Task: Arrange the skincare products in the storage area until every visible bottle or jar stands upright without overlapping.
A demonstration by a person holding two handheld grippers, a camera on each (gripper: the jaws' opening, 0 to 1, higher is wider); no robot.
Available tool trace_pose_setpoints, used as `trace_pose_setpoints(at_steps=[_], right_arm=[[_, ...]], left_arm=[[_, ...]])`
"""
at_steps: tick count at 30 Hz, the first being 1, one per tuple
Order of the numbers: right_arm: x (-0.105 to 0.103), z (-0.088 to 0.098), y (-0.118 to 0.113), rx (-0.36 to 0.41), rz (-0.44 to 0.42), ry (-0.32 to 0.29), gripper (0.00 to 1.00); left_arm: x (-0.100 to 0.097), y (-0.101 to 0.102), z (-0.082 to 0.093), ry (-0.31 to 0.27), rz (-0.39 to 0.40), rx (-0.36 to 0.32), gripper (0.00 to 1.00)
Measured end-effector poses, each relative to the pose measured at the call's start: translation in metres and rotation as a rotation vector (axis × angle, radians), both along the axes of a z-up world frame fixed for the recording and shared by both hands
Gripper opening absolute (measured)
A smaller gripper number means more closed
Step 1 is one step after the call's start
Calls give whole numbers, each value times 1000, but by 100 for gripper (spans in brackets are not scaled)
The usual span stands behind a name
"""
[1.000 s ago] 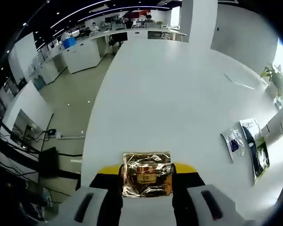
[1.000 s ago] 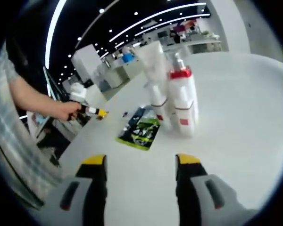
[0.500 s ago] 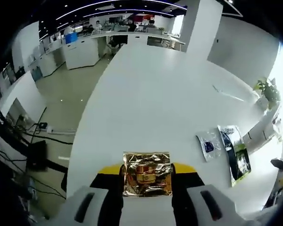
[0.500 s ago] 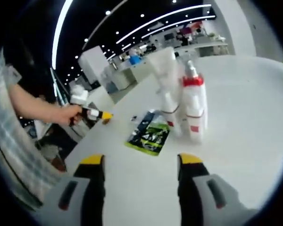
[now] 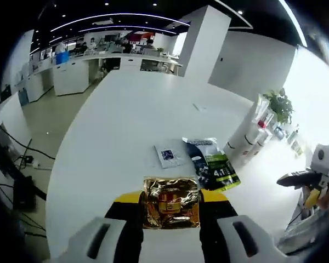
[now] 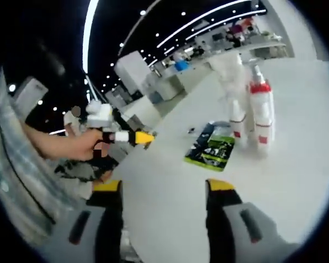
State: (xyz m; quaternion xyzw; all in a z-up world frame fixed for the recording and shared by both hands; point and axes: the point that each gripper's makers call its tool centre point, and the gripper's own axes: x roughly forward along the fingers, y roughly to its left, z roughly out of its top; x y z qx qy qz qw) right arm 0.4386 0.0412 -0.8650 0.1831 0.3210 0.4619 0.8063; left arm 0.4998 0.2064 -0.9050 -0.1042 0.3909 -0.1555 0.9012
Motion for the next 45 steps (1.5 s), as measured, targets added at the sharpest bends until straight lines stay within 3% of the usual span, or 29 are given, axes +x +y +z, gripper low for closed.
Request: trace_pose_setpoints(at_steps=[2, 9, 13, 14, 16, 18, 22, 29, 37, 39, 41, 45], right_arm=[[0, 2, 3, 39, -10, 29, 56], [-11, 13, 22, 168, 29, 141, 45], [-22, 18, 34, 259, 60, 252, 42], [-24, 21, 37, 307, 59, 310, 42], [-23, 25, 39, 382, 29, 384, 40], [-17, 28, 39, 426, -18, 420, 38], [-19, 22, 44, 402, -20, 440, 33], [-45, 9, 50, 324, 68, 518, 21], [-61, -10, 46, 207, 131, 530, 14], [-63, -11, 47, 203, 142, 541, 13], [-66, -7, 49, 205, 169, 540, 3], [-71, -6, 52, 185, 221, 527, 1]], left_arm=[[-10, -16, 6, -18, -23, -37, 39], [-48, -58, 22, -56, -120, -54, 39], [-68, -77, 33, -91, -172, -43, 39], [-72, -80, 35, -98, -184, -36, 39], [-84, -90, 38, -108, -229, -22, 39], [-93, -98, 41, -118, -254, -10, 39], [-109, -111, 48, -160, -314, 20, 39], [-124, -123, 46, -186, -431, 119, 39], [-130, -135, 47, -233, -612, 282, 39], [-131, -135, 45, -254, -661, 362, 39], [-135, -137, 43, -244, -668, 361, 37], [-137, -134, 43, -224, -640, 316, 39]])
